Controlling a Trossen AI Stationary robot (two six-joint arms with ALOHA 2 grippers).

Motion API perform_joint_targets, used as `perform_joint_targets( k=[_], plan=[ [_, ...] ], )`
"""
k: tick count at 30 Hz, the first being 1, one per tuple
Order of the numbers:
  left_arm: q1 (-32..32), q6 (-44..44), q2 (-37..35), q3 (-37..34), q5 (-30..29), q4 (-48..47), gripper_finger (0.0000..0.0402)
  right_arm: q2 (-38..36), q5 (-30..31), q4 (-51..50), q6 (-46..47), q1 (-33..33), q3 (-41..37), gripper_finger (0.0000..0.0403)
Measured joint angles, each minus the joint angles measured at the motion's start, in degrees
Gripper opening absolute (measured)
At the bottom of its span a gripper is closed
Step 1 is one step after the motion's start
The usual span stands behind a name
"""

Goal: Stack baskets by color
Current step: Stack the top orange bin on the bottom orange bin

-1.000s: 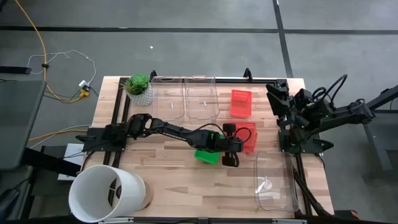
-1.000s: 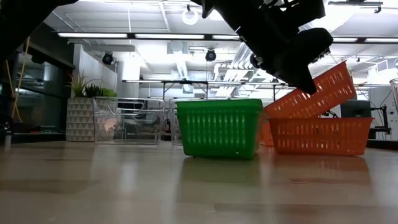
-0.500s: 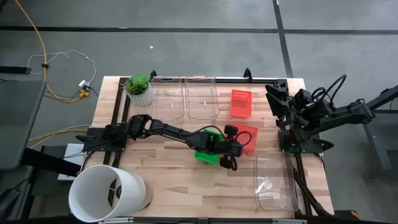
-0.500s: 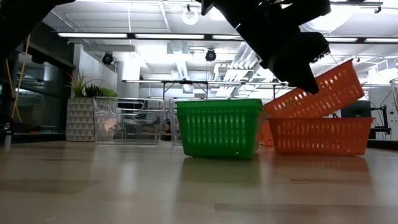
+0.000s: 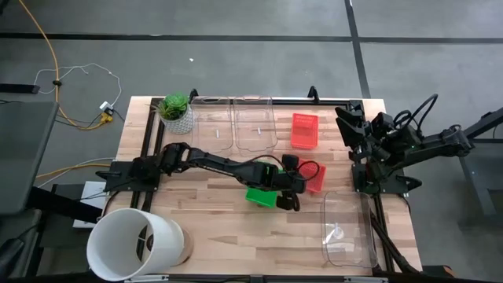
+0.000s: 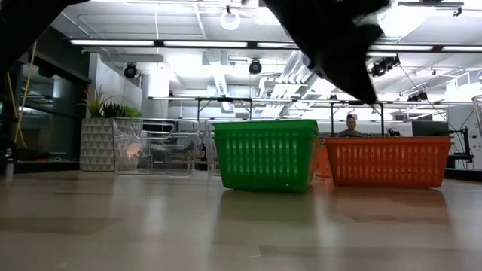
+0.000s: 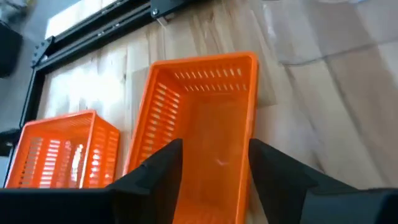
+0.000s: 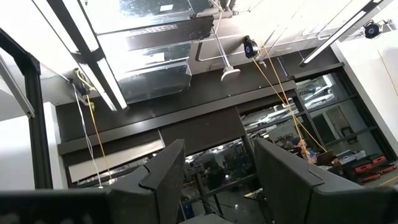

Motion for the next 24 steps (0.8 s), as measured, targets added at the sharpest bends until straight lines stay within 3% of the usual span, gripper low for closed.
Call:
perform_joint_targets(
  k=[7,12,15,19,24],
  plan=[
    [2.1,-9.5,-8.4,2.9,11.8,-11.2,0.0174,0.0,0.0,-1.6,0.0,0.0,0.0,0.0181],
    [3.8,-15.3,-17.9,2.9,13.1,-17.7,0.0174,0.0,0.8,-6.7,-1.3,0.0,0.0,0.0181],
    [3.8,-16.5,-23.9,0.9,13.1,-16.7,0.0174,0.1,3.3,-10.9,0.4,0.0,-0.1,0.0181],
    [3.7,-18.6,-33.7,-8.2,13.5,-8.9,0.0174,0.1,4.8,-16.4,3.4,0.0,-0.1,0.0181],
    [3.8,-22.3,-49.0,-28.9,14.1,10.5,0.0174,0.1,4.8,-20.5,6.5,0.0,-0.1,0.0181]
  ],
)
